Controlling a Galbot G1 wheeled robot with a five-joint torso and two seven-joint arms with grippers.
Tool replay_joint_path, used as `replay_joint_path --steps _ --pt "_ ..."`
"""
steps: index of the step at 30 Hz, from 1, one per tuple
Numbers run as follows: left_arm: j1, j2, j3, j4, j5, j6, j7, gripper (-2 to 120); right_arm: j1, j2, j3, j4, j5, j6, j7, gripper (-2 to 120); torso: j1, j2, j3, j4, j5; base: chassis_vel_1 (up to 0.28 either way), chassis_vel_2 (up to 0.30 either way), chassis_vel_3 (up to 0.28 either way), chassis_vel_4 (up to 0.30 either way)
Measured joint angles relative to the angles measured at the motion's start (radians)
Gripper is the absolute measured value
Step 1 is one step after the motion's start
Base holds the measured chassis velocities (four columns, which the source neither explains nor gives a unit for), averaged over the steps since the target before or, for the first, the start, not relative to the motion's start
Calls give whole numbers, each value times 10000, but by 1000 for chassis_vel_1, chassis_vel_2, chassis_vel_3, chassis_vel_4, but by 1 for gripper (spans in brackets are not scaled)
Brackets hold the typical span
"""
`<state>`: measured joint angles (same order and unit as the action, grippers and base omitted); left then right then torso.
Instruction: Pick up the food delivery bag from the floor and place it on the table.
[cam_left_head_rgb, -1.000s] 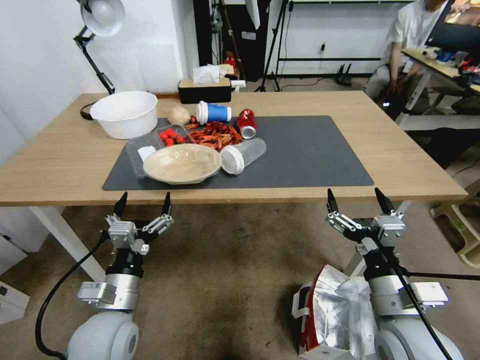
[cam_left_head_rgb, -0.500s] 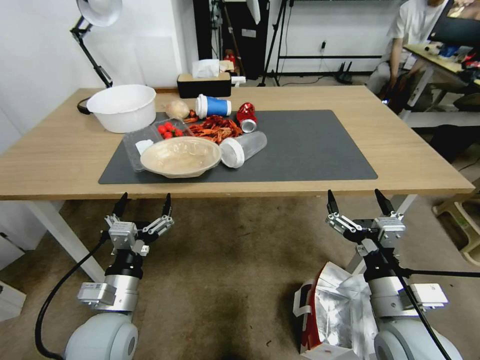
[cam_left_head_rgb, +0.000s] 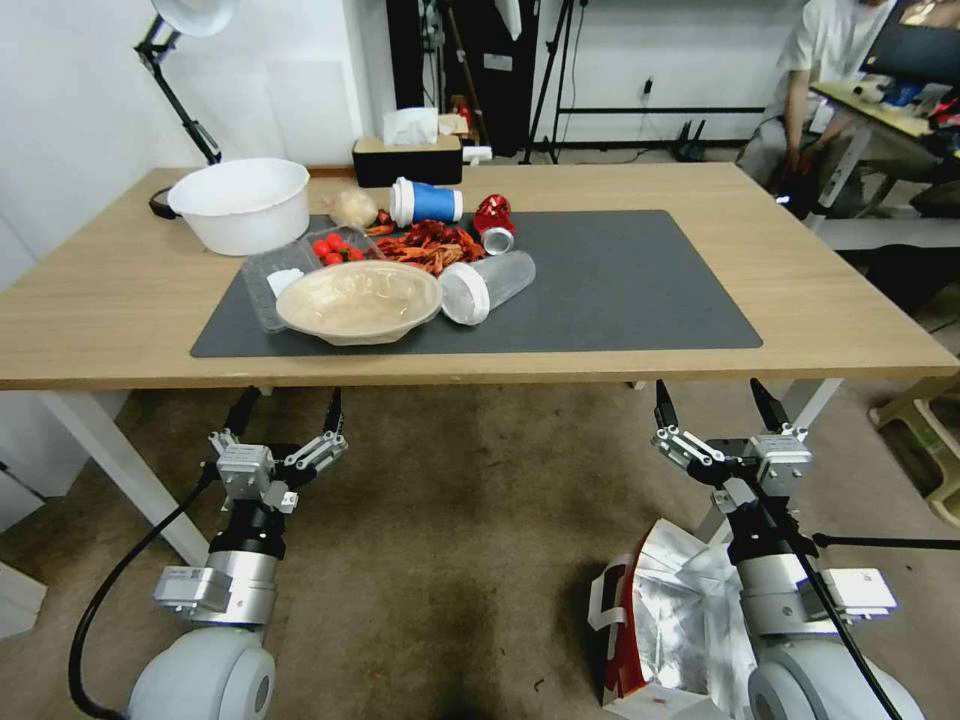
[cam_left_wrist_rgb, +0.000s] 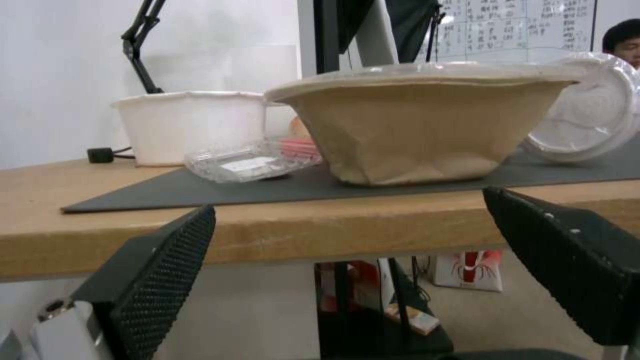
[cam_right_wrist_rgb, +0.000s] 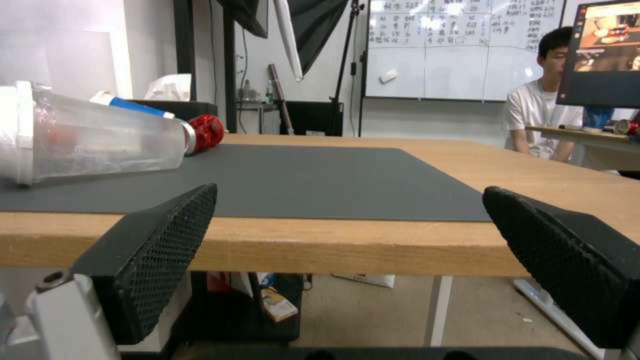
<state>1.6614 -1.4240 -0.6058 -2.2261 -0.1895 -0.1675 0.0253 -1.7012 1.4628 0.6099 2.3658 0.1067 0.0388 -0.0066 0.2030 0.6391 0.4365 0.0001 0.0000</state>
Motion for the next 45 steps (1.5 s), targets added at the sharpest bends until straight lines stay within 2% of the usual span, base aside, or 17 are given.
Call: replay_joint_path --steps 45 --pt "65 -100 46 -1 122 -10 154 100 9 4 47 -84 47 90 -4 100 -722 -1901 -1177 0 0 0 0 0 0"
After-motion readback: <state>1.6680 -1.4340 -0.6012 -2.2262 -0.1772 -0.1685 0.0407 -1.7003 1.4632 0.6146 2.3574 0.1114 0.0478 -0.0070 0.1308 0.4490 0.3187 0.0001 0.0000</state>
